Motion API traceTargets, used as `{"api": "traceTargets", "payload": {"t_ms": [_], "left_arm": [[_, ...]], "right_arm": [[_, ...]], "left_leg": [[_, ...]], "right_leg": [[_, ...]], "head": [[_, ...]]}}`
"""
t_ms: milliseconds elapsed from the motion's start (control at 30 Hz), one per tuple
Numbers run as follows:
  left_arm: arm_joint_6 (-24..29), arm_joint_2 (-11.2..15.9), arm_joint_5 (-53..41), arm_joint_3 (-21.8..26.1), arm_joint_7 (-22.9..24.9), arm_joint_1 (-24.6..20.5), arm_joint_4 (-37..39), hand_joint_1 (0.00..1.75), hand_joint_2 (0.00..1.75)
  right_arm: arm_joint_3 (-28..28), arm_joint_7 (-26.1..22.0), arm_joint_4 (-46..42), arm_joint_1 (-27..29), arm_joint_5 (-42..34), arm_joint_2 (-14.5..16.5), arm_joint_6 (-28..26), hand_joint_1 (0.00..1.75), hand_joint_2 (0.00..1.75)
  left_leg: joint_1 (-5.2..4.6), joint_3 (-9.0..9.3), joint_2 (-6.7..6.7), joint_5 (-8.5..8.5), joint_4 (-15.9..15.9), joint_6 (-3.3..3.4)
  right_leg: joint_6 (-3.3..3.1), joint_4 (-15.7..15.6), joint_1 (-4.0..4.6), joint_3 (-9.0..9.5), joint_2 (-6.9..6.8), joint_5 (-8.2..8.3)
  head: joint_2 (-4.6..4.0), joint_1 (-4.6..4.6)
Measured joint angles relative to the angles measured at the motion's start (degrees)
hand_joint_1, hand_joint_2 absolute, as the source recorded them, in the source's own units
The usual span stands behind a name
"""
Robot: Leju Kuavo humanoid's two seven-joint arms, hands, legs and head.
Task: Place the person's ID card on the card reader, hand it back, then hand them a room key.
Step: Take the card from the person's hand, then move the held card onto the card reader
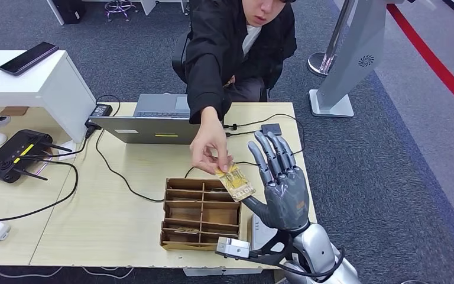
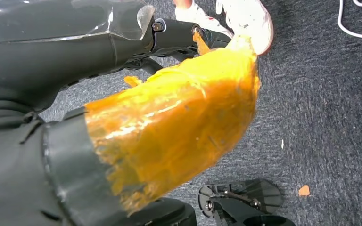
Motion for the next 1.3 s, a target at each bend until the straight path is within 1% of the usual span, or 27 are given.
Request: {"api": "traceTargets", "payload": {"t_ms": [67,100,133,233,267,333,367,433,1167,1300], "left_arm": [[0.0,-0.08,0.02,-0.02,0.02,0.0,0.0,0.0,0.0],[0.0,-0.1,0.03,-0.03,0.03,0.0,0.0,0.0,0.0],[-0.01,-0.11,0.05,-0.03,0.03,0.0,0.0,0.0,0.0],[-0.01,-0.13,0.09,-0.07,0.04,-0.01,0.0,0.0,0.0],[-0.01,-0.13,0.09,-0.08,0.04,-0.01,0.0,0.0,0.0],[-0.01,-0.14,0.11,-0.09,0.04,-0.01,0.0,0.0,0.0],[-0.01,-0.14,0.13,-0.1,0.03,-0.01,0.0,0.0,0.0],[-0.02,-0.14,0.16,-0.11,0.03,-0.01,0.0,0.0,0.0],[0.0,-0.14,0.69,-0.38,0.02,-0.02,0.0,0.0,0.0],[0.03,-0.14,0.94,-0.39,0.01,-0.02,0.0,0.0,0.0]], "right_arm": [[-0.13,0.19,0.15,-0.01,0.17,0.0,0.01,0.0,1.75],[-0.19,0.27,0.21,-0.02,0.22,0.0,0.01,0.04,1.75],[-0.22,0.33,0.26,-0.02,0.27,0.0,0.02,0.28,1.75],[-0.27,0.38,0.33,-0.04,0.34,0.0,0.03,1.37,1.75],[-0.28,0.38,0.34,-0.05,0.36,0.0,0.03,1.56,1.75],[-0.3,0.4,0.36,-0.05,0.41,0.0,0.03,1.7,1.75],[-0.31,0.41,0.36,-0.05,0.44,0.0,0.03,1.74,1.75],[-0.31,0.43,0.37,-0.05,0.47,0.0,0.03,1.75,1.75],[-0.31,0.83,0.37,0.03,0.04,0.02,-0.84,1.75,1.75],[-0.29,0.39,0.34,0.1,-1.59,0.02,-0.78,1.75,1.75]], "left_leg": [[0.0,0.0,0.0,0.0,0.0,0.0],[0.0,0.0,0.0,0.0,0.0,0.0],[0.0,0.0,0.0,0.0,0.0,0.0],[0.0,0.0,0.0,0.0,0.0,0.0],[0.0,0.0,0.0,0.0,0.0,0.0],[0.0,0.0,0.0,0.0,0.0,0.0],[0.0,0.0,0.0,0.0,0.0,0.0],[0.0,0.0,0.0,0.0,0.0,0.0],[0.0,0.0,0.0,0.0,0.0,0.0],[0.0,0.0,0.0,0.0,0.0,0.0]], "right_leg": [[0.0,0.0,0.0,0.0,0.0,0.0],[0.0,0.0,0.0,0.0,0.0,0.0],[0.0,0.0,0.0,0.0,0.0,0.0],[0.0,0.0,0.0,0.0,0.0,0.0],[0.0,0.0,0.0,0.0,0.0,0.0],[0.0,0.0,0.0,0.0,0.0,0.0],[0.0,0.0,0.0,0.0,0.0,0.0],[0.0,0.0,0.0,0.0,0.0,0.0],[0.0,0.0,0.0,0.0,0.0,0.0],[0.0,0.0,0.0,0.0,0.0,0.0]], "head": [[0.0,0.01],[0.0,0.01],[0.0,0.01],[0.0,0.01],[0.0,0.01],[0.0,0.01],[0.0,0.01],[0.0,0.01],[0.0,0.01],[0.0,0.01]]}}
